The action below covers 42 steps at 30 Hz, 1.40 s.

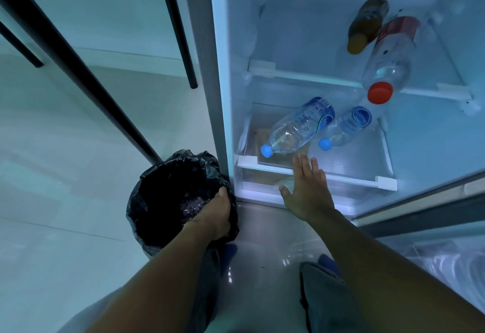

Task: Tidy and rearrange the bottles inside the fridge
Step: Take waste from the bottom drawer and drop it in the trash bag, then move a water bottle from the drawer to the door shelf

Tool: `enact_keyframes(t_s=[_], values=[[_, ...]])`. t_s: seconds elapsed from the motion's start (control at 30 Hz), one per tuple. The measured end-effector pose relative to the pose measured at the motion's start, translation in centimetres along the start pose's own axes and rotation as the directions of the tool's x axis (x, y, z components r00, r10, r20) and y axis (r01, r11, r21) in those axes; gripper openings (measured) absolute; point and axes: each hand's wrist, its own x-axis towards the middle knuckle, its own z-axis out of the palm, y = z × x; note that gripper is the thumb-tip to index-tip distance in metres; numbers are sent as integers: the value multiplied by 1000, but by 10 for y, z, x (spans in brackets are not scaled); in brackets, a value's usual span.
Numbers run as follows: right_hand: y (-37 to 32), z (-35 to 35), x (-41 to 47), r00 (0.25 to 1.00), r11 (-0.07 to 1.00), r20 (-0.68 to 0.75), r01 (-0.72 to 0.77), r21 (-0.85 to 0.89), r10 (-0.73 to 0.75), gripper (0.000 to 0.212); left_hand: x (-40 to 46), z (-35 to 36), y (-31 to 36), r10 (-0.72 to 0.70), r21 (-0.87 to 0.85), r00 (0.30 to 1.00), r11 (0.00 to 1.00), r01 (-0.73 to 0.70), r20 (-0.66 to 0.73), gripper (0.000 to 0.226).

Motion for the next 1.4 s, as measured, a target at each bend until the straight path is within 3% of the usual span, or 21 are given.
enact_keyframes(t_s=[0.17, 0.3, 0.37, 0.47, 0.63, 0.8, 0.97, 1.17, 1.23, 1.4], values=[[3, -3, 1, 1000, 1000, 21, 13, 0, -13, 80, 3, -10, 1, -37, 84, 999, 996, 39, -15, 59], [6, -7, -1, 999, 1000, 47, 26, 8, -27, 78, -4, -19, 11, -3, 192, 971, 980, 50, -239, 52], [7, -9, -2, 998, 999, 59, 27, 19, -28, 77, -5, -21, 20, 77, 188, 939, 982, -13, -335, 38], [7, -10, -3, 997, 999, 70, 32, 31, -34, 76, 0, -21, 35, 187, 113, 909, 981, -156, -372, 28], [8, -12, -6, 996, 997, 63, 60, 42, -63, 75, 9, -16, 68, 288, 14, 856, 950, -313, -429, 41], [7, -14, -5, 996, 996, 50, 65, 59, -68, 73, 23, -22, 91, 107, -298, 848, 907, -298, -520, 44], [3, -19, 0, 997, 982, 74, 12, 191, -26, 70, 42, -37, 109, -52, -477, 905, 862, -173, -423, 52], [12, -41, 6, 996, 953, 93, -23, 302, -5, 60, 46, -35, 117, -165, -594, 904, 796, -114, -395, 28], [13, -43, 5, 996, 924, 89, -54, 379, 21, 61, 40, -36, 119, -186, -604, 869, 783, -150, -458, 24], [11, -48, 3, 992, 859, 81, -121, 497, 92, 62, 18, -41, 122, -132, -531, 702, 754, -388, -700, 18]])
